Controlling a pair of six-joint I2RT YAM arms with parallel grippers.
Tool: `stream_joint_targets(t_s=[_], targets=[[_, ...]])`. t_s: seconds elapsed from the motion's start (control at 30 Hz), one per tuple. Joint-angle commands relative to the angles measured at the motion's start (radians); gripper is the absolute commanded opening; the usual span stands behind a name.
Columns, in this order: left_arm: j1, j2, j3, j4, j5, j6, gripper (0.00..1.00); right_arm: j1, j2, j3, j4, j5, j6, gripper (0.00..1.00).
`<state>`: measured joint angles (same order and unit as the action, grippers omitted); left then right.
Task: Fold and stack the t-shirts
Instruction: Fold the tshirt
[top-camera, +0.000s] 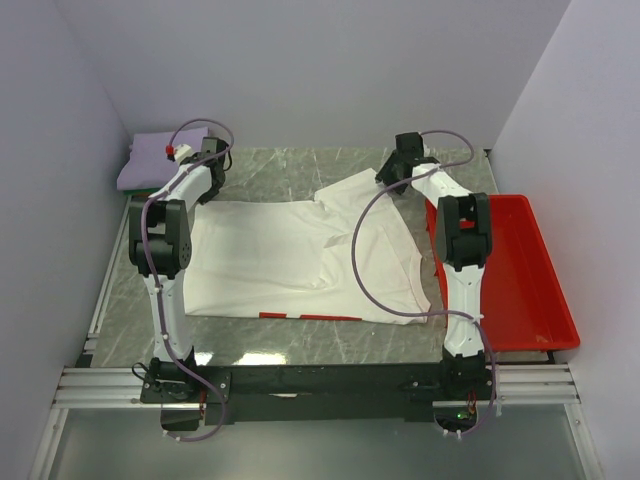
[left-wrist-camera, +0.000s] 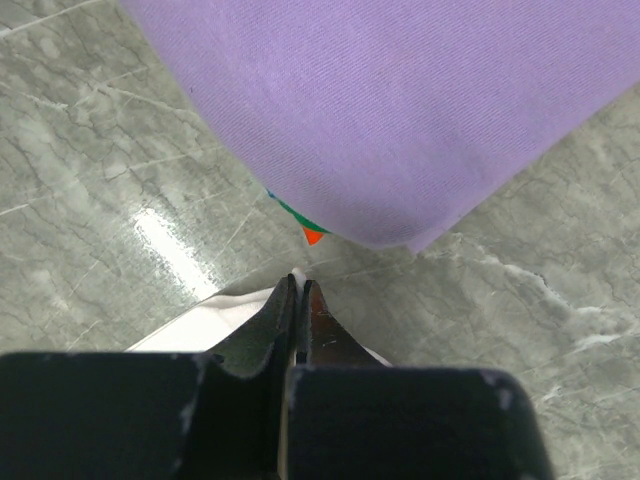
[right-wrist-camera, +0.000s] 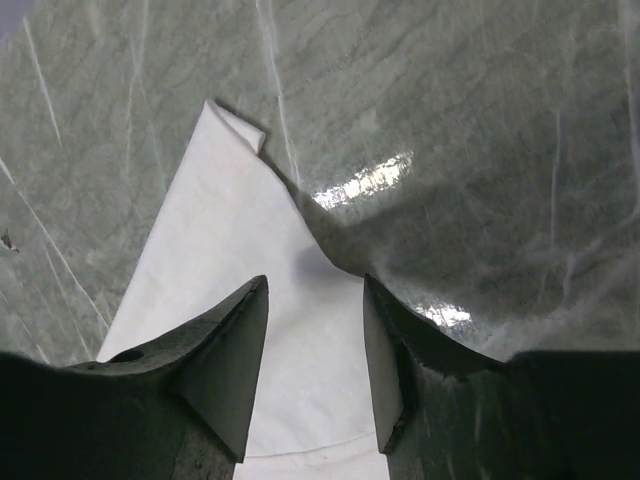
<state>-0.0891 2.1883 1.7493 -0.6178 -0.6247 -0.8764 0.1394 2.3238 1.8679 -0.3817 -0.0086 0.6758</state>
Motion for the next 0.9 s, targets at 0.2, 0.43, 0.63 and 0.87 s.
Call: stream_joint_targets(t_s=[0.2, 0.43, 0.63, 0.87], targets=[[0.005, -0.045, -0.010, 0.029, 0.013, 0.020, 0.01, -0.004, 0.057, 0.077, 0.006, -0.008, 0.008, 0.45], [0.008, -0.042, -0.011, 0.033, 0.020, 0.022, 0.01, -0.001, 0.071, 0.093, 0.003, -0.027, 0.018, 0.39], [0.014, -0.045, -0.014, 0.041, 0.025, 0.027, 0.01, -0.003, 0.059, 0.080, 0.001, -0.034, 0.021, 0.08], [0.025, -0.062, -0.031, 0.056, 0.034, 0.033, 0.01, -0.012, -0.065, 0.001, 0.021, -0.021, -0.001, 0.00]])
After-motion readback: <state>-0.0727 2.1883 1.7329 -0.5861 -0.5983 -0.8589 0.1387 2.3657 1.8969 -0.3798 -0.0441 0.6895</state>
